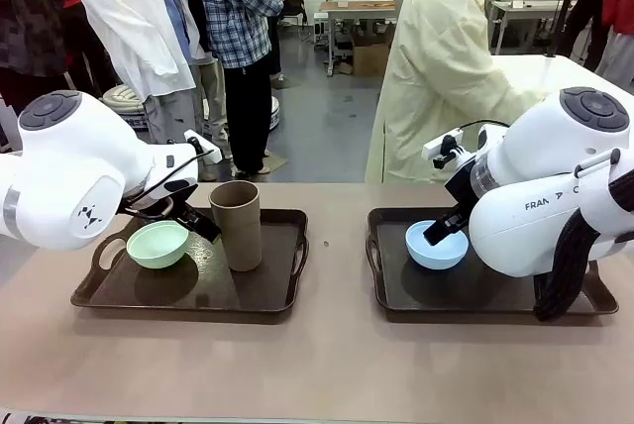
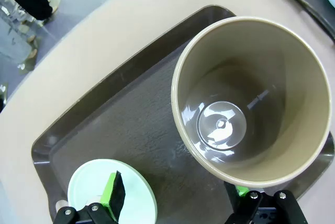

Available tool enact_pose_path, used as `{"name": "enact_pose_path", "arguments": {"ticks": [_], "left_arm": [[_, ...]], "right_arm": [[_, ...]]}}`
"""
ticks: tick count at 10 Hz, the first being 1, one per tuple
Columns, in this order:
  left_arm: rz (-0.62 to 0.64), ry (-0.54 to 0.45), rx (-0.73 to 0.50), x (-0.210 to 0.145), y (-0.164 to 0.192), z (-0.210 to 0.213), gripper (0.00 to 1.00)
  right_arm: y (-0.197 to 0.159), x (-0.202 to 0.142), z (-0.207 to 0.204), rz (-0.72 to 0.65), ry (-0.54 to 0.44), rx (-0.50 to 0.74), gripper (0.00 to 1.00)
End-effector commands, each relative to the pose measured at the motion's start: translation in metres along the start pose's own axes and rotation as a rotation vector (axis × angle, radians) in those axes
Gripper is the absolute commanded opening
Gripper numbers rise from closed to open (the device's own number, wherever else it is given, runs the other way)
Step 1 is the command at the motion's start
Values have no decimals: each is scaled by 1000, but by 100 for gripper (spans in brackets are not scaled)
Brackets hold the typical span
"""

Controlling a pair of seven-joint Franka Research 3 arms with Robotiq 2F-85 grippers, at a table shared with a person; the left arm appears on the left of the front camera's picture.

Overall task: Set up a tray with a mat and arrange the tableware.
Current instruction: Pick up the Picnic Bowl and Reusable plastic cup from the Handle tray in front of the human's position and hold them in the air.

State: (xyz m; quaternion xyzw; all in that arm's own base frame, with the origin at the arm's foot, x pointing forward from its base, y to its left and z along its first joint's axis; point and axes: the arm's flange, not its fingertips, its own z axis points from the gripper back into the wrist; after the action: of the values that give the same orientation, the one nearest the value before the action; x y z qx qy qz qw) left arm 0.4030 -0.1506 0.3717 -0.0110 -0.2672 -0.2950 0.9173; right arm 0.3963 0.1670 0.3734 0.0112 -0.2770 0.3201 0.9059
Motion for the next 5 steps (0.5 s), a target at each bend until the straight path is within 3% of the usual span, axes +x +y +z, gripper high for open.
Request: {"name": "enact_pose_path", "arguments": {"ticks": [1, 5], "left_arm": [[0, 0, 0, 0, 0, 0, 100], [0, 0, 0, 0, 0, 0, 100]], "right_arm": [[0, 0, 0, 0, 0, 0, 100], [0, 0, 0, 0, 0, 0, 100]]}}
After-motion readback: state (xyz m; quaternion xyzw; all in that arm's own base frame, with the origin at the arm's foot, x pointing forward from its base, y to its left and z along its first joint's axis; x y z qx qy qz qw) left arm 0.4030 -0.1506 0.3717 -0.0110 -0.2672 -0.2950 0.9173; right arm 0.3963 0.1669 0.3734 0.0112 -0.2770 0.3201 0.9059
